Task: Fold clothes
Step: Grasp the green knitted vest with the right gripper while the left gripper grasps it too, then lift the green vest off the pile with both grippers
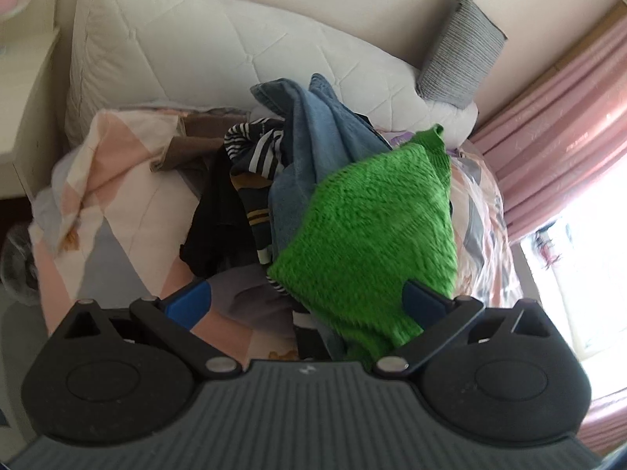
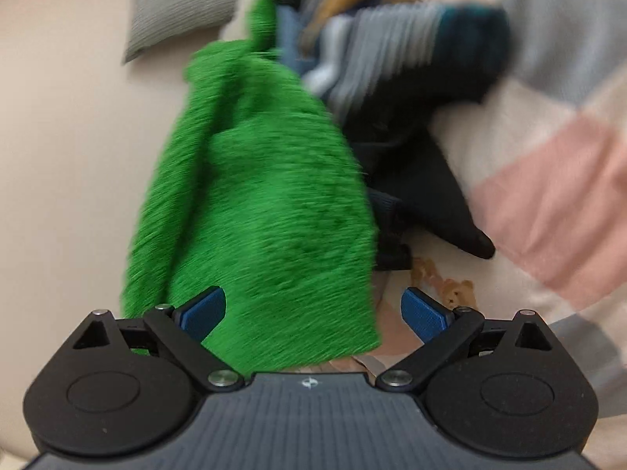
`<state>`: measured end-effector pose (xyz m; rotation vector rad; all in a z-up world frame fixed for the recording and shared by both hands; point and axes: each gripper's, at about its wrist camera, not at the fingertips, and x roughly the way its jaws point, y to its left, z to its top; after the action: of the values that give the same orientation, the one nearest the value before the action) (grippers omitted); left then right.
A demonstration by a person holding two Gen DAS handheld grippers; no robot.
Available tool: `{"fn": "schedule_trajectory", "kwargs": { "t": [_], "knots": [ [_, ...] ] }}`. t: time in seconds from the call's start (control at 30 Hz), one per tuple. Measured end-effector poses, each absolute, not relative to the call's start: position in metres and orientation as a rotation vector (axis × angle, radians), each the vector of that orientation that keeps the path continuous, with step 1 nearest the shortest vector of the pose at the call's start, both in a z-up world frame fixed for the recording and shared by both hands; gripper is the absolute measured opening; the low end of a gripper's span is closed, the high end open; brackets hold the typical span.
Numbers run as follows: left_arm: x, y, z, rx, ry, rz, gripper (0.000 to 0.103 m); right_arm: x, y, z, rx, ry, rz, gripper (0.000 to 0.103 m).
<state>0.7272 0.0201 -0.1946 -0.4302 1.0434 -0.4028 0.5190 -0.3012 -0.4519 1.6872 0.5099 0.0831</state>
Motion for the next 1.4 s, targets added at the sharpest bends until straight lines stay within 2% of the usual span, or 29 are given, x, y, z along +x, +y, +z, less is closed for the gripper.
{"fn": "schedule_trajectory", "kwargs": {
  "t": [0.13,0.3,0.37,0.4,0.43,0.47,0.5,0.53,0.57,0.6,0.67,0.73,0.83,0.87,0.93,0.97,1.0,1.03,1.07,1.1,1.13,1.17,1.27,1.4],
  "knots": [
    [0.741,0.027,-0.217,-0.547,1.070,-0.394,0.102,0.529,-0.290,-0.489,1.796,0.414,0.106,0.101],
    [0.753,0.035,-0.248,-0.770,1.093,-0.386,0.102,0.541,-0.282,-0.504,1.871,0.359,0.177,0.102],
    [0.759,0.034,-0.257,-0.848,1.106,-0.383,0.101,0.542,-0.283,-0.504,1.883,0.345,0.202,0.096],
    [0.760,0.032,-0.258,-0.859,1.108,-0.385,0.097,0.543,-0.285,-0.503,1.884,0.344,0.214,0.093],
    [0.760,0.029,-0.257,-0.858,1.107,-0.389,0.087,0.543,-0.287,-0.501,1.881,0.342,0.224,0.081],
    [0.760,0.027,-0.256,-0.855,1.104,-0.397,0.080,0.543,-0.290,-0.498,1.880,0.343,0.235,0.065],
    [0.760,0.025,-0.252,-0.850,1.098,-0.412,0.062,0.543,-0.292,-0.494,1.878,0.352,0.245,0.057],
    [0.759,0.024,-0.247,-0.838,1.090,-0.426,0.044,0.542,-0.296,-0.490,1.873,0.362,0.254,0.044],
    [0.759,0.022,-0.240,-0.814,1.080,-0.438,0.037,0.541,-0.301,-0.483,1.860,0.371,0.258,0.028],
    [0.758,0.021,-0.233,-0.782,1.067,-0.447,0.022,0.538,-0.306,-0.475,1.841,0.382,0.255,0.023],
    [0.753,0.017,-0.211,-0.681,1.025,-0.452,0.015,0.534,-0.315,-0.459,1.802,0.393,0.257,0.015],
    [0.746,0.013,-0.189,-0.581,0.975,-0.462,0.009,0.526,-0.323,-0.442,1.768,0.371,0.270,0.013],
    [0.740,0.008,-0.162,-0.502,0.911,-0.517,0.010,0.512,-0.336,-0.418,1.723,0.280,0.298,0.011],
    [0.742,0.004,-0.160,-0.474,0.915,-0.526,0.014,0.512,-0.341,-0.412,1.709,0.259,0.300,0.011],
    [0.748,-0.005,-0.168,-0.429,0.952,-0.506,0.029,0.516,-0.346,-0.406,1.690,0.268,0.295,0.012],
    [0.751,-0.009,-0.175,-0.428,0.988,-0.504,0.030,0.520,-0.346,-0.406,1.691,0.290,0.285,0.021],
    [0.754,-0.012,-0.182,-0.444,1.018,-0.517,0.030,0.523,-0.346,-0.405,1.692,0.312,0.276,0.024],
    [0.755,-0.013,-0.185,-0.457,1.033,-0.529,0.031,0.526,-0.345,-0.405,1.690,0.333,0.267,0.034],
    [0.755,-0.015,-0.187,-0.448,1.037,-0.533,0.031,0.528,-0.344,-0.401,1.674,0.347,0.266,0.036],
    [0.756,-0.017,-0.187,-0.429,1.037,-0.528,0.026,0.531,-0.342,-0.398,1.658,0.358,0.268,0.035],
    [0.756,-0.019,-0.185,-0.415,1.034,-0.523,0.018,0.531,-0.340,-0.396,1.649,0.358,0.279,0.019],
    [0.756,-0.020,-0.181,-0.406,1.025,-0.525,0.008,0.530,-0.338,-0.396,1.660,0.363,0.282,0.010],
    [0.750,-0.026,-0.163,-0.355,0.975,-0.541,0.006,0.515,-0.346,-0.381,1.666,0.292,0.271,0.009],
    [0.729,-0.054,-0.105,-0.290,0.819,-0.689,0.005,0.477,-0.380,-0.334,1.632,0.097,0.223,0.008]
  ]
}}
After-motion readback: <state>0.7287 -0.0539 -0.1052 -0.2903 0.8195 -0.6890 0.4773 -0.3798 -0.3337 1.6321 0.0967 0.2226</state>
